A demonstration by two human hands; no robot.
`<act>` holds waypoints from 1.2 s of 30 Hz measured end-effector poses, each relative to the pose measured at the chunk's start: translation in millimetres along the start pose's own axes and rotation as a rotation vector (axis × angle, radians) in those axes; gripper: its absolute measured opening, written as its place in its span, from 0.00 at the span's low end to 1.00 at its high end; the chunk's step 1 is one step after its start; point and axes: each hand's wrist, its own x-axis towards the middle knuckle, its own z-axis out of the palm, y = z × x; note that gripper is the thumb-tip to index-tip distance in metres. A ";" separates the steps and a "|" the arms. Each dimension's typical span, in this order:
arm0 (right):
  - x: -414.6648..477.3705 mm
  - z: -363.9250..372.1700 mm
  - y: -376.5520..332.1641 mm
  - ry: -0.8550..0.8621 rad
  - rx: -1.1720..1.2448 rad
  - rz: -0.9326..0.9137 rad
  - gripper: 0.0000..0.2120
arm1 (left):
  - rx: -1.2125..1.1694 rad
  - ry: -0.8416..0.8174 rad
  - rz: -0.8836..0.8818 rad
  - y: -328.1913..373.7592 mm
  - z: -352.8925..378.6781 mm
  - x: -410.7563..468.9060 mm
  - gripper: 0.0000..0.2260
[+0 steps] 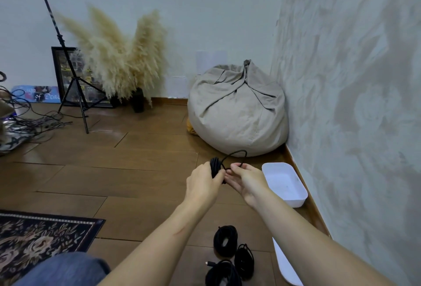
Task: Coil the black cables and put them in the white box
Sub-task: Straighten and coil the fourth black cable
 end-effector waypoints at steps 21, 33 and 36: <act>-8.0 3.4 -10.8 -0.163 0.009 0.173 0.14 | -0.324 -0.005 -0.079 -2.3 -4.6 0.4 0.11; -3.0 2.3 -23.4 -0.182 -0.345 0.039 0.06 | -0.385 0.041 0.007 5.4 -1.5 -3.7 0.17; -4.3 -4.7 -37.0 -0.259 -0.472 -0.072 0.07 | -0.309 0.082 -0.006 6.6 -10.5 -0.8 0.14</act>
